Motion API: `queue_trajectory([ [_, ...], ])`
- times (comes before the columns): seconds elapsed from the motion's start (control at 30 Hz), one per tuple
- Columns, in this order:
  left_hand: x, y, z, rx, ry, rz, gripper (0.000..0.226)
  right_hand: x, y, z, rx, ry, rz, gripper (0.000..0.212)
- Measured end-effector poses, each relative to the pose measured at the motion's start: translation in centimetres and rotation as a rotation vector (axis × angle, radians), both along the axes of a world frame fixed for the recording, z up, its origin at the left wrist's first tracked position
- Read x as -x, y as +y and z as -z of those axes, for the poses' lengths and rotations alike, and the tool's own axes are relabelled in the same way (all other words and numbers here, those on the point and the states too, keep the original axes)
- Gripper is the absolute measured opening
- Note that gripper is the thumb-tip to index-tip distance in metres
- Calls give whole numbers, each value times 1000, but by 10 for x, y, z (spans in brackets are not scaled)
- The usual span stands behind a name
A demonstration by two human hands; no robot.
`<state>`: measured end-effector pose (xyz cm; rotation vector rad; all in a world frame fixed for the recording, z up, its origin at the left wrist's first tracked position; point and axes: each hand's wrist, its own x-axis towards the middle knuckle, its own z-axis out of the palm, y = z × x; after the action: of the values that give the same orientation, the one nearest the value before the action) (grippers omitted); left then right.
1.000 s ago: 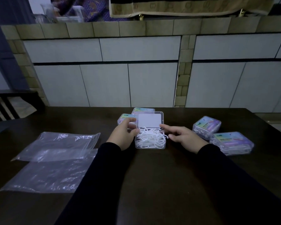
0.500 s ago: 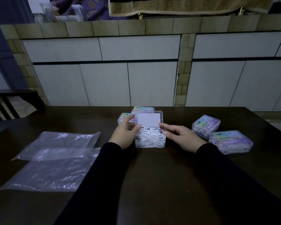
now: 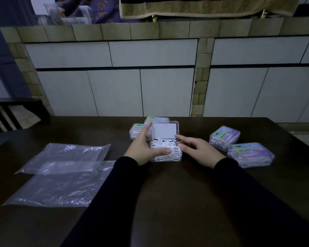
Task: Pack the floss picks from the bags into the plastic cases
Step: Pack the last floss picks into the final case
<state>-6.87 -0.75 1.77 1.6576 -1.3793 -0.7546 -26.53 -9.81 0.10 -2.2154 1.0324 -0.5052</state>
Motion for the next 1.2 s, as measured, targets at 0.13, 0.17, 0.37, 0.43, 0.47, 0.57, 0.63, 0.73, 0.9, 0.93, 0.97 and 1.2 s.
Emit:
queue_trajectory([
  [0.13, 1, -3, 2, 17, 6, -20, 107, 1, 4, -3, -9, 0, -7, 48],
  [0.17, 1, -3, 3, 20, 12, -21, 107, 1, 5, -4, -13, -11, -8, 48],
  [0.37, -3, -3, 4, 74, 64, -34, 111, 6, 7, -7, -85, -66, -23, 97],
  [0.43, -4, -1, 3, 80, 52, -34, 110, 7, 7, -7, -80, -23, -32, 110],
  [0.47, -4, 0, 2, 88, 46, -38, 111, 7, 7, -7, -79, -17, -32, 111],
  [0.57, -6, 4, 3, 150, 35, -59, 110, 6, 7, -7, -66, -12, -34, 107],
  [0.63, -8, 7, 2, 199, -22, -59, 97, 7, 7, -8, -55, -16, -34, 104],
  [0.73, -11, 13, 0, 287, -225, -25, 51, 8, 9, -9, -20, -16, -27, 97],
  [0.9, -8, 17, 0, 275, -439, 81, 26, 8, 6, -7, 10, -17, -19, 90],
  [0.93, -6, 17, 1, 284, -468, 78, 24, 8, 6, -7, 15, -15, -18, 89],
  [0.97, -5, 16, 1, 299, -483, 70, 22, 7, 6, -8, 20, -9, -18, 87],
  [1.2, -1, 16, 4, 254, -334, 42, 26, 12, 0, -6, 17, 20, -50, 63],
])
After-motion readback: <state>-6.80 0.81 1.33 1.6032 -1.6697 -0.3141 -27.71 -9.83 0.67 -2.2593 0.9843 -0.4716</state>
